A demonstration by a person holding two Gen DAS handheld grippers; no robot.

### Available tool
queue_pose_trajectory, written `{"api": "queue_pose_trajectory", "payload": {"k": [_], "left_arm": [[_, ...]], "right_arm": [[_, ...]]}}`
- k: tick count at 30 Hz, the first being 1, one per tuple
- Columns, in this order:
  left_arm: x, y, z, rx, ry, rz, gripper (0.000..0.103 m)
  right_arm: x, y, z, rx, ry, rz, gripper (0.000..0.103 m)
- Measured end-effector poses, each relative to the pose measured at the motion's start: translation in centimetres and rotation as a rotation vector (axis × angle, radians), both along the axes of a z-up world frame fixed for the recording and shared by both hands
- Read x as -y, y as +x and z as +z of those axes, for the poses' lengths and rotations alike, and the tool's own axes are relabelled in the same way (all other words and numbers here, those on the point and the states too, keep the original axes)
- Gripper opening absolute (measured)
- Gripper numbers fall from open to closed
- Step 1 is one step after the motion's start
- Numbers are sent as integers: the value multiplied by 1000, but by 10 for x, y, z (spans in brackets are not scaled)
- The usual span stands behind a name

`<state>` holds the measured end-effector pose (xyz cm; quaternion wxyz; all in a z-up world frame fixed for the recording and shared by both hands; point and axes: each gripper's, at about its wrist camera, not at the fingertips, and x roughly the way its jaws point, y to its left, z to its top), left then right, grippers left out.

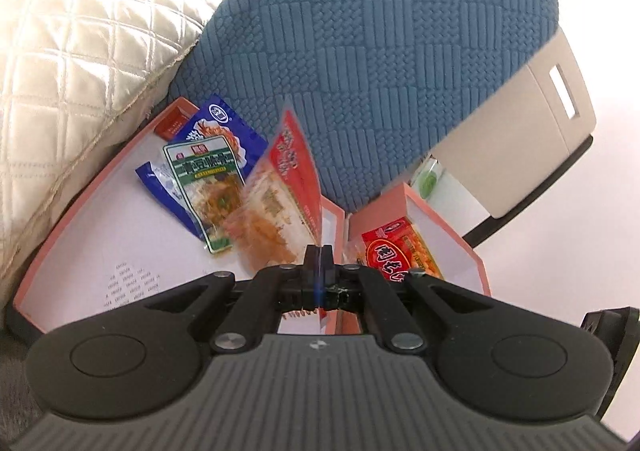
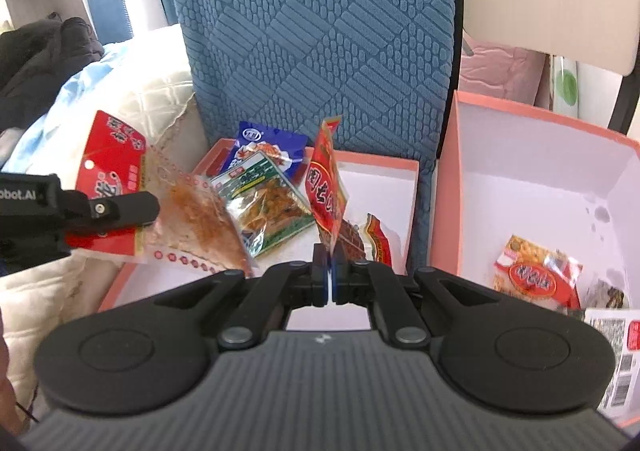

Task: Organize snacks

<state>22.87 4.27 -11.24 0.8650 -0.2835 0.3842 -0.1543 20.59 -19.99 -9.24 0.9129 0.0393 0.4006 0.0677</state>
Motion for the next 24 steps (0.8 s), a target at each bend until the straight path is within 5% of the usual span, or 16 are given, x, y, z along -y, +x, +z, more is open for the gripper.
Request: {"api": "queue_pose_trajectory", "payload": {"k": [9,24], "left_arm": [[19,-9,23,16,41,-26,0],[68,-9,103,171,165,-135,0]], "right_arm": [[18,-15,23,22,39,1,5],[48,-13,102,183,28,20,5]]}}
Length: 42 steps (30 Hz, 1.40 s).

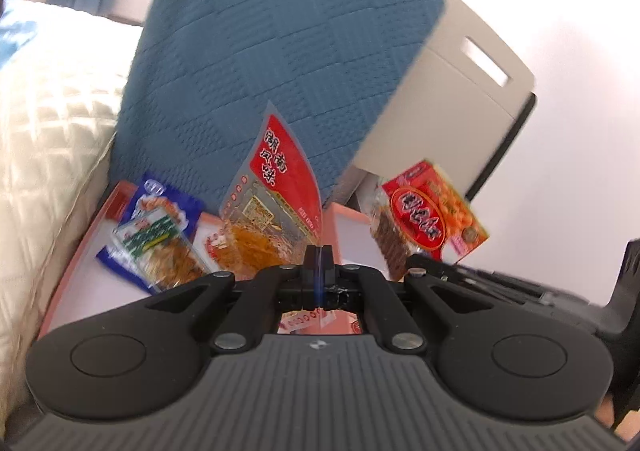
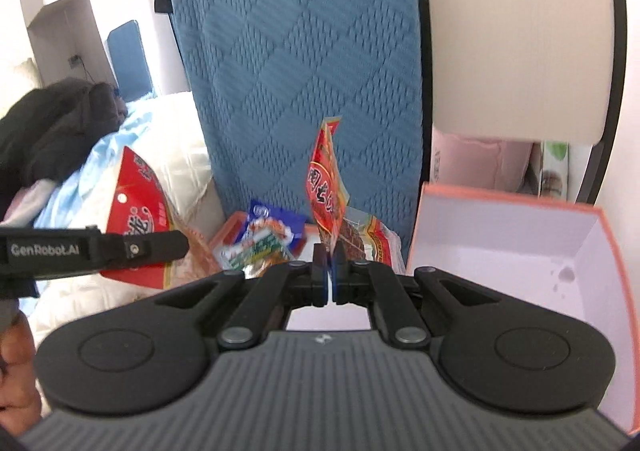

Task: Organize snacks

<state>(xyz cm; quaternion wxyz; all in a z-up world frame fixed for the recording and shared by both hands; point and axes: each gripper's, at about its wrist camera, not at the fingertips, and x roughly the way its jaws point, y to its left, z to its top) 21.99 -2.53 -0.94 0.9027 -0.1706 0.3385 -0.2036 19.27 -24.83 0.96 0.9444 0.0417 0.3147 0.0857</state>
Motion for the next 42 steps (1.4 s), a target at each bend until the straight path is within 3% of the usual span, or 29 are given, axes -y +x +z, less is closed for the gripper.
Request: {"api": "queue_pose_trajectory", "payload": {"k": [12,20,25,33,42], "left_arm": [[63,-5,38,68,46,-110,0],[117,2,28,9,19,-185,0],[149,15,5,-72,16,-236,0],[192,39,-32,-184,72,-281,0],[217,54,-69,-288,116,-295,0]], "right_arm": [[49,-23,35,74,-37,-54,5],[93,-33,31,36,-77,-101,5],[120,-34,12,-17,-84,-137,5],[165,-23,-46,-173,-62,-187,5],[190,-15,-90,-254,-29,-185,6]]}}
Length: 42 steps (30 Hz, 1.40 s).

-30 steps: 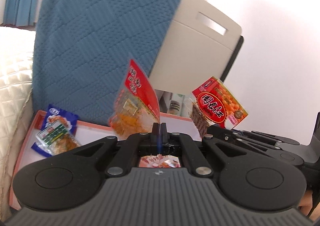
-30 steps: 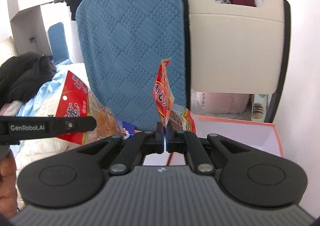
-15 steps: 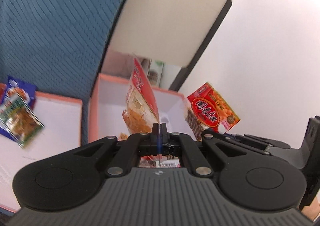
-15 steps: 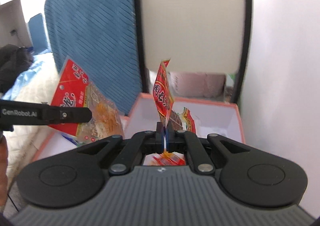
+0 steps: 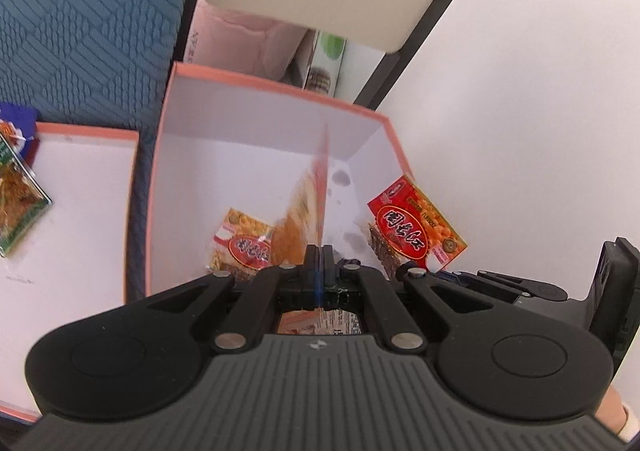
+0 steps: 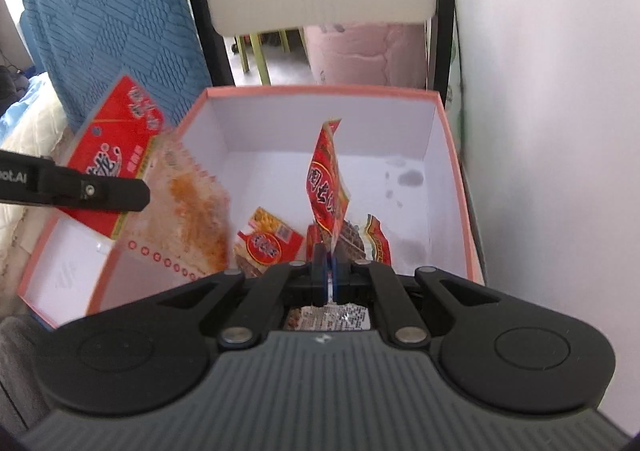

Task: Organize snacks
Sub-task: 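Open the left tool over the box while the right tool releases the red packet inside, then move both open tools back over the tray lid toward the remaining packets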

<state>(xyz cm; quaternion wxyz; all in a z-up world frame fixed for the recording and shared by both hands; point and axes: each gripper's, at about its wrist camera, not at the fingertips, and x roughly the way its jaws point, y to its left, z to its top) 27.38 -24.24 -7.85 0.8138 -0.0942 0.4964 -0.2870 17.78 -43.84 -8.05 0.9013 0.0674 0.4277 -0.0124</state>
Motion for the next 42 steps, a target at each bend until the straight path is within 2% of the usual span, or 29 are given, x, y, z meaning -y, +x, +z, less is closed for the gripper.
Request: {"api": "queue_pose_trajectory", "payload": {"k": [8,11,13,14,15,16,17,18,26,32,36,40,42], "left_arm": [[12,6,-7,-7,26,-5,0],[15,8,-6,-4,55,-3,3],[15,8,-5,-1,61,-13,20],[14,8,-4,-1,60,-13,43],[13,8,-1,4,54,-12,57],[9,7,3,20,35,-6,59],[4,7,9,38,18,1,59],[0,6,14,49,9,4,59],[-34,-8,62,153,-30,62,59],[-54,-37,103,284,-40,85,59],[-68,-59,117,358,-33,100,59],[-84,-78,125,392,-54,113,59],[-91,-90,129,424,-41,125,59]], "right_arm": [[14,9,-21,-19,48,-1,8],[19,8,-22,-26,58,-17,8],[21,8,-24,-37,47,-25,8],[20,10,-24,-41,40,-30,10],[20,11,-24,-42,34,-36,25],[22,10,-23,-37,32,-43,51],[24,8,-21,-22,30,-47,61],[24,6,-17,-2,21,-50,62],[24,-8,34,129,1,-63,61],[4,-27,72,241,19,-53,61],[-15,-42,88,305,25,-27,61],[-34,-57,100,357,28,-2,61],[-44,-66,102,373,26,9,61]]}}
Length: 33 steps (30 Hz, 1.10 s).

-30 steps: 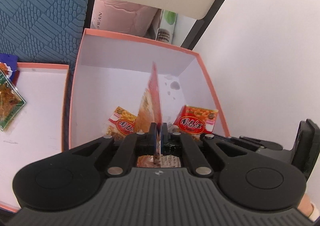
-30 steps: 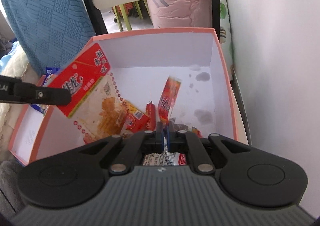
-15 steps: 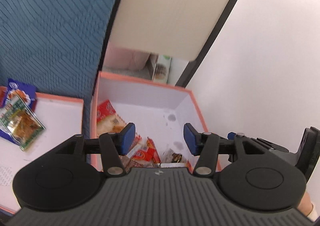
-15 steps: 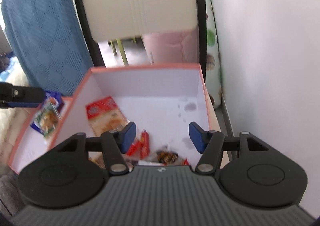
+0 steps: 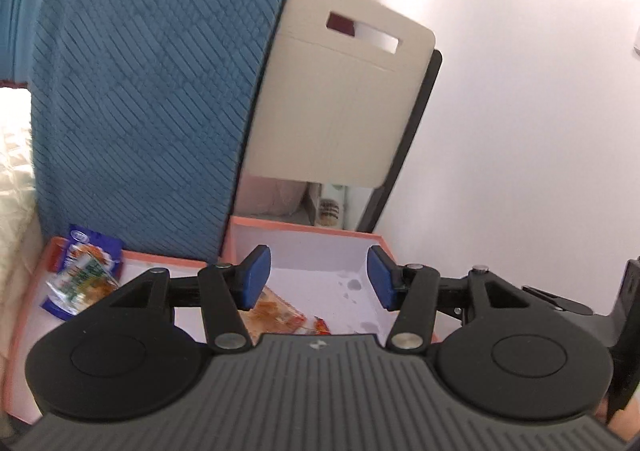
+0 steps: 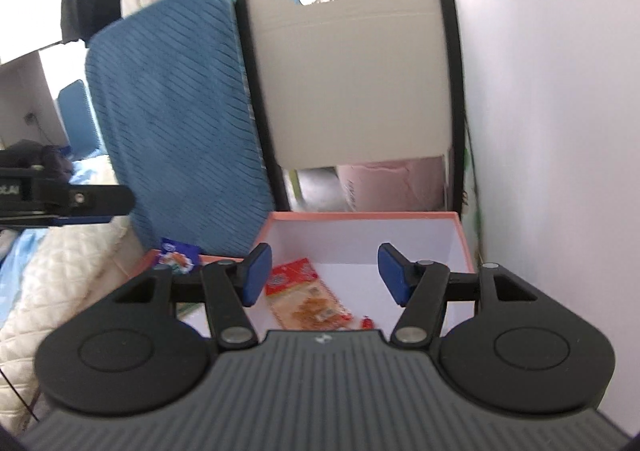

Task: Organize snacks
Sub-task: 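Move both open tools back over the tray lid toward the remaining packets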

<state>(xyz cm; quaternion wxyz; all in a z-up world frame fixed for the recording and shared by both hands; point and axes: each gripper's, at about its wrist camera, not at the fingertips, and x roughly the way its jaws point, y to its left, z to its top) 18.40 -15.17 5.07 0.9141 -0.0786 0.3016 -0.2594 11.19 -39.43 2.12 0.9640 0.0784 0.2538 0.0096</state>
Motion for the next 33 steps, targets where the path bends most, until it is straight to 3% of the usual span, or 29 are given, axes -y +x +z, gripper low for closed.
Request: {"api": "queue_pose_trajectory", "payload": {"k": [11,33], "left_arm": [[-42,-48,6,104,31,57,59],[-114,-74,-37,64,47,174,60]], "right_arm": [[-47,-29,7,31,-42,46,61],[-131,-45,-17,-16,-38,151,61]]}}
